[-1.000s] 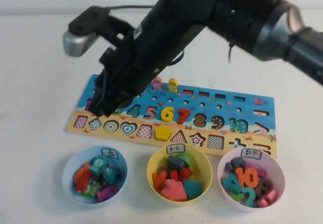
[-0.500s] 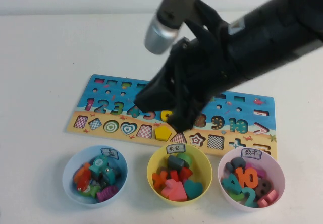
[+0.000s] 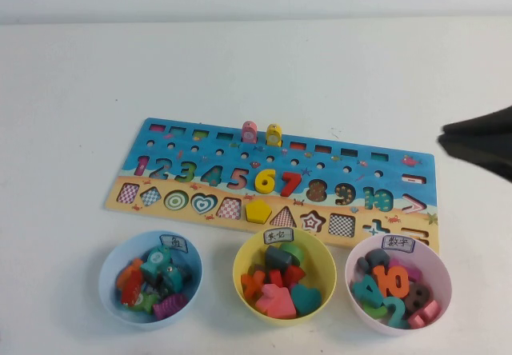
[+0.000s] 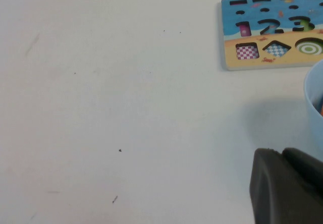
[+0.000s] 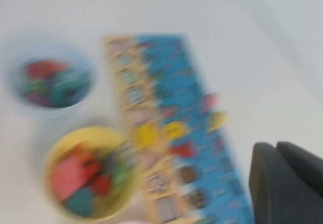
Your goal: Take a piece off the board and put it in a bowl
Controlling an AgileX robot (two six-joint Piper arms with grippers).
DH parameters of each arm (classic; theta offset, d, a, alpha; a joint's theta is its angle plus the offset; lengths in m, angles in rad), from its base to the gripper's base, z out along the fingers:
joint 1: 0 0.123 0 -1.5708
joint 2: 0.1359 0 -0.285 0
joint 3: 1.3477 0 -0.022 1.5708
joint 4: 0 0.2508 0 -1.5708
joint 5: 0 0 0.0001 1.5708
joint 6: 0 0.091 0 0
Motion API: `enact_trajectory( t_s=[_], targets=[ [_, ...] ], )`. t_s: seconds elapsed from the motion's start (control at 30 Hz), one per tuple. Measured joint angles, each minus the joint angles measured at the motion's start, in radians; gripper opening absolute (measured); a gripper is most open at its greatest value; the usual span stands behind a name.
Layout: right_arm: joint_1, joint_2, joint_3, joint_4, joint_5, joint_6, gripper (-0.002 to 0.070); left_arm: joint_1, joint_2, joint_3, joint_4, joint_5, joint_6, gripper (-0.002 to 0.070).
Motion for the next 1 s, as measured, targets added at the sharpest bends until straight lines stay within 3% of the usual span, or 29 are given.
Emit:
enact_trajectory(
  t_s=[0.17,0.3,0.6,0.9,1.0],
  targets=[
    [-0.014,-0.255,0.267,-0.064,-0.403,0.005,-0.0016,0.000,0.000,0.000,0.000,0.000,0.000,-0.0005],
    [-0.127,-0.468,0.481,-0.064,-0.610,0.007,-0.0016,0.000,0.000,0.000,0.000,0.000,0.000,-0.0005],
    [-0.433,-0.820,0.813,0.109,-0.608,0.007,-0.0017,0.000,0.000,0.000,0.000,0.000,0.000,-0.0005],
    [-0.483,-0.931,0.947,0.205,-0.636,0.023,-0.0017,0.000,0.000,0.000,0.000,0.000,0.000,-0.0005],
    [-0.483,-0.933,0.985,0.052,-0.636,0.242,-0.0017,0.000,0.000,0.000,0.000,0.000,0.000,-0.0005]
  ],
)
